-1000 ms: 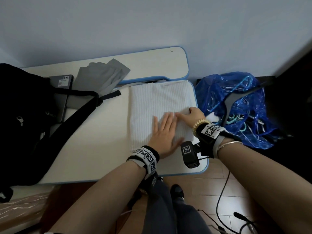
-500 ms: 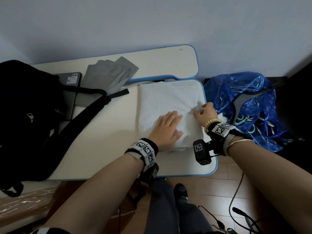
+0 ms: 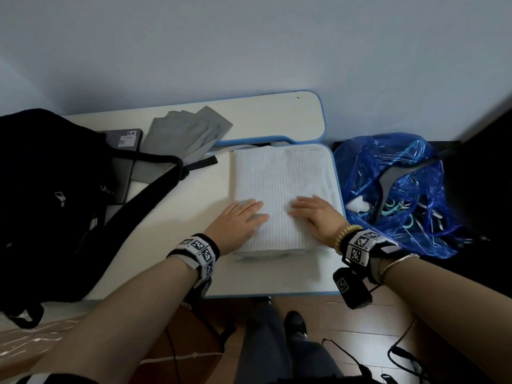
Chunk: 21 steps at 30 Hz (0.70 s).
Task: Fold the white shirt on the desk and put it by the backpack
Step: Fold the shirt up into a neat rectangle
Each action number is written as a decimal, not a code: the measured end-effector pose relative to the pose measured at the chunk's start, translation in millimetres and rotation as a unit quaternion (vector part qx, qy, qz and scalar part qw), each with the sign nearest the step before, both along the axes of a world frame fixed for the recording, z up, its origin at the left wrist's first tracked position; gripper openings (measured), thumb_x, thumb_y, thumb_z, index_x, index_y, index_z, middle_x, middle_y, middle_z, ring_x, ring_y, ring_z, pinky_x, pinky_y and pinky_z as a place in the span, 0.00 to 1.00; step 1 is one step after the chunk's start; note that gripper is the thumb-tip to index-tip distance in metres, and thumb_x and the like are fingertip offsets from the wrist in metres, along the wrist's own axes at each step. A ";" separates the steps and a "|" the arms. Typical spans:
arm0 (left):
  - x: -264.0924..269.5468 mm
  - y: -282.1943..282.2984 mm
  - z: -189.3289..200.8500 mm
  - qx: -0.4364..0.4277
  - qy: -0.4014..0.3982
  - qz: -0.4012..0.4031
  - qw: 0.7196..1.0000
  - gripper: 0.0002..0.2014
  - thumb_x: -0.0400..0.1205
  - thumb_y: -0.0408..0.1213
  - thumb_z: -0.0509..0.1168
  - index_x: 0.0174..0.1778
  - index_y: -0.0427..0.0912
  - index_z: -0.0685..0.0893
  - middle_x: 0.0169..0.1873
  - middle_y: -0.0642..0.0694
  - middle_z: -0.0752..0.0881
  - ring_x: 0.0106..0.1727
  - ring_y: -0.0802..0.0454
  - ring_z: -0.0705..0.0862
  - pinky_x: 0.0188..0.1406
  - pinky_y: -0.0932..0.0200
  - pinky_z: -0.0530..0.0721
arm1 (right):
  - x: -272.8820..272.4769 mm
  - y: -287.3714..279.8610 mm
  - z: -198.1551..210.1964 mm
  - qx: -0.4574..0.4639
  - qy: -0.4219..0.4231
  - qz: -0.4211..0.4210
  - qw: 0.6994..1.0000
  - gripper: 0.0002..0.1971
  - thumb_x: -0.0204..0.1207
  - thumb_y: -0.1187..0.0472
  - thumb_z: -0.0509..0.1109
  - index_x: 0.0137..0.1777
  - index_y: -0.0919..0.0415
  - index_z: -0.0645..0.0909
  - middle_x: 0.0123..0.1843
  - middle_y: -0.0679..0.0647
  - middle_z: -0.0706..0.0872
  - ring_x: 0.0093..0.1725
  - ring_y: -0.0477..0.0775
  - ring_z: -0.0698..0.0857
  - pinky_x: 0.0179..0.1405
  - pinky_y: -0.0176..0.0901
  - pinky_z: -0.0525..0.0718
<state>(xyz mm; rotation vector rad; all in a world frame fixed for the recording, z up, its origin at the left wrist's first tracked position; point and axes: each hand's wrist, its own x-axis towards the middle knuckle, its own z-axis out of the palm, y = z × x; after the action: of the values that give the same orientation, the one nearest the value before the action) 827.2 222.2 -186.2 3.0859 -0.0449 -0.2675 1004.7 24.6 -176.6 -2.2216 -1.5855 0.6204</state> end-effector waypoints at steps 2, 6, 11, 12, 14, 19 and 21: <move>-3.2 -3.1 -2.1 -0.022 0.092 0.034 0.995 0.32 0.84 0.55 0.53 0.83 0.51 0.53 0.84 0.46 0.50 0.85 0.46 0.48 0.82 0.46 0.49 | 3.1 -5.7 -2.8 -0.056 -0.024 0.008 0.998 0.39 0.68 0.44 0.37 0.77 0.53 0.69 0.80 0.54 0.69 0.82 0.55 0.63 0.82 0.52 0.51; -6.4 -7.8 -8.8 -0.050 0.137 0.091 0.985 0.43 0.77 0.69 0.51 0.83 0.50 0.49 0.84 0.49 0.48 0.85 0.49 0.46 0.82 0.44 0.55 | 2.8 -11.2 -7.6 -0.131 -0.044 0.032 0.990 0.44 0.65 0.33 0.35 0.82 0.49 0.55 0.85 0.50 0.57 0.84 0.50 0.52 0.84 0.50 0.45; -2.4 -10.6 2.9 -0.063 0.099 0.098 0.988 0.32 0.80 0.65 0.48 0.76 0.52 0.67 0.75 0.51 0.68 0.78 0.51 0.63 0.74 0.46 0.63 | 0.9 -19.3 -10.6 -0.143 -0.036 0.043 0.988 0.54 0.58 0.19 0.27 0.81 0.47 0.57 0.84 0.49 0.59 0.84 0.50 0.56 0.84 0.51 0.49; -1.5 -9.3 5.3 -0.071 0.092 0.093 0.989 0.30 0.80 0.64 0.45 0.73 0.52 0.70 0.72 0.51 0.71 0.75 0.51 0.66 0.72 0.47 0.65 | 0.1 -20.4 -8.1 -0.136 -0.029 0.039 0.990 0.55 0.58 0.20 0.26 0.80 0.47 0.60 0.83 0.49 0.61 0.83 0.51 0.58 0.84 0.52 0.53; 0.7 -8.9 8.8 -0.079 0.076 0.086 0.990 0.29 0.80 0.60 0.41 0.66 0.49 0.75 0.66 0.50 0.75 0.71 0.50 0.70 0.67 0.49 0.70 | -0.8 -21.8 0.6 -0.112 -0.007 0.017 0.994 0.52 0.62 0.20 0.32 0.77 0.48 0.68 0.80 0.50 0.67 0.79 0.54 0.66 0.81 0.54 0.62; 13.2 -1.9 12.6 -0.113 -0.011 0.199 0.973 0.18 0.85 0.48 0.55 0.66 0.41 0.74 0.65 0.45 0.76 0.67 0.47 0.73 0.64 0.51 0.74 | 8.9 -12.6 16.2 0.011 -0.004 -0.114 0.993 0.20 0.78 0.53 0.64 0.68 0.58 0.78 0.68 0.57 0.79 0.68 0.58 0.76 0.72 0.55 0.72; 21.4 7.9 16.7 -0.132 -0.023 0.254 0.958 0.20 0.85 0.48 0.58 0.68 0.40 0.72 0.66 0.43 0.75 0.67 0.45 0.72 0.64 0.49 0.74 | 20.4 -4.3 18.6 0.026 -0.005 -0.173 0.984 0.21 0.77 0.58 0.67 0.70 0.59 0.75 0.69 0.58 0.77 0.69 0.59 0.75 0.72 0.54 0.71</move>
<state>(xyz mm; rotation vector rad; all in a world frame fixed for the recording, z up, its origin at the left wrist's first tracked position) 848.6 230.1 -169.5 2.7122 0.6431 -0.1475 1025.1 20.4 -158.0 -2.3832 -1.1603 0.4613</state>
